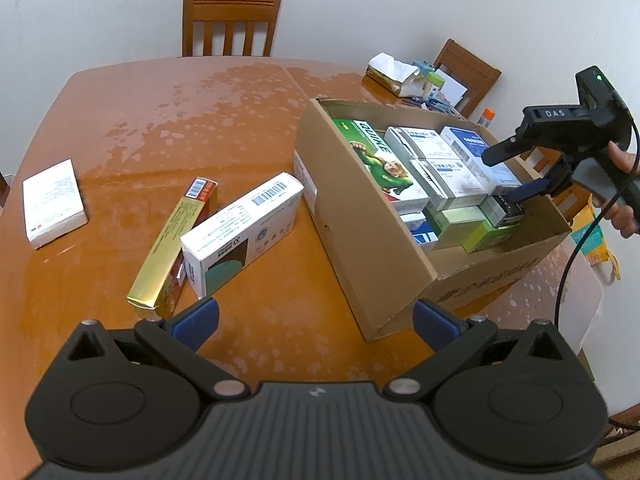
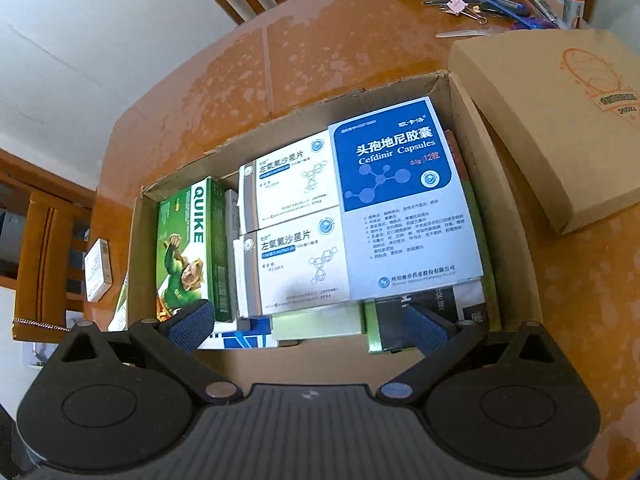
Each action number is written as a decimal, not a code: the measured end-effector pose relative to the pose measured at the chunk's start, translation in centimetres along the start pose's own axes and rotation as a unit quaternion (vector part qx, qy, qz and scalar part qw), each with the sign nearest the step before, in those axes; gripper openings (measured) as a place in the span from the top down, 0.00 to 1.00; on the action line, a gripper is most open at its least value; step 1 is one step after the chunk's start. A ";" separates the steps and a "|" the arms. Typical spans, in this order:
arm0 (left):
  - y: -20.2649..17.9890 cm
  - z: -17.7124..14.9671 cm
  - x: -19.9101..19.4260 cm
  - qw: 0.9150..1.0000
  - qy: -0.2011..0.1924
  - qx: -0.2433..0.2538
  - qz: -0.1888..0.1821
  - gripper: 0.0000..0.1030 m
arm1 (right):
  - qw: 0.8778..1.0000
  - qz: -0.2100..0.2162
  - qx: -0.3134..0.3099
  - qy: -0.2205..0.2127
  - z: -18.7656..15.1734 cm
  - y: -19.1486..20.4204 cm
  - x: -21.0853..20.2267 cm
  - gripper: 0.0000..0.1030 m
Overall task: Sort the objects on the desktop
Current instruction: 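Open the right gripper and lift it out of the cardboard box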
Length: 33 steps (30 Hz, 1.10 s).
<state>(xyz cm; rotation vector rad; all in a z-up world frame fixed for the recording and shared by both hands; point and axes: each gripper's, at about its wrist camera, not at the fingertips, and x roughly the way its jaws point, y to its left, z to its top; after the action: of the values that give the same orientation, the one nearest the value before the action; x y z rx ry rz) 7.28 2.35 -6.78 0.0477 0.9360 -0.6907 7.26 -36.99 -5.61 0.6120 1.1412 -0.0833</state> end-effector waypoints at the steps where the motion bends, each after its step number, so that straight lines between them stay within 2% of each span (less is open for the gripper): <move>1: 0.0 0.0 0.0 1.000 0.000 -0.001 0.000 0.00 | 1.000 0.000 0.001 -0.001 0.1 -0.1 0.0 0.00; 10: 0.1 0.0 -0.1 1.000 -0.005 -0.008 0.007 0.00 | 1.000 -0.005 -0.009 -0.006 0.5 0.1 -0.5 0.00; 17: 0.5 0.0 -0.4 1.000 -0.011 -0.016 0.017 0.00 | 0.999 -0.006 -0.018 -0.037 -0.8 1.5 -2.2 0.00; 25: 0.6 0.2 -0.8 0.999 -0.021 -0.012 0.039 0.00 | 0.997 0.016 -0.003 -0.078 -3.1 2.8 -3.2 0.00; 33: 2.1 0.8 -2.1 0.996 -0.042 -0.024 0.076 0.00 | 0.994 0.051 0.006 -0.094 -4.4 3.3 -3.6 0.00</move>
<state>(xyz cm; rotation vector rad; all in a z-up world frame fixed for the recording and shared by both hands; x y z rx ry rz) 8.21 4.80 -5.25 0.0457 0.8595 -0.5258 3.27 -32.98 -2.30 0.6582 0.9269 -0.0587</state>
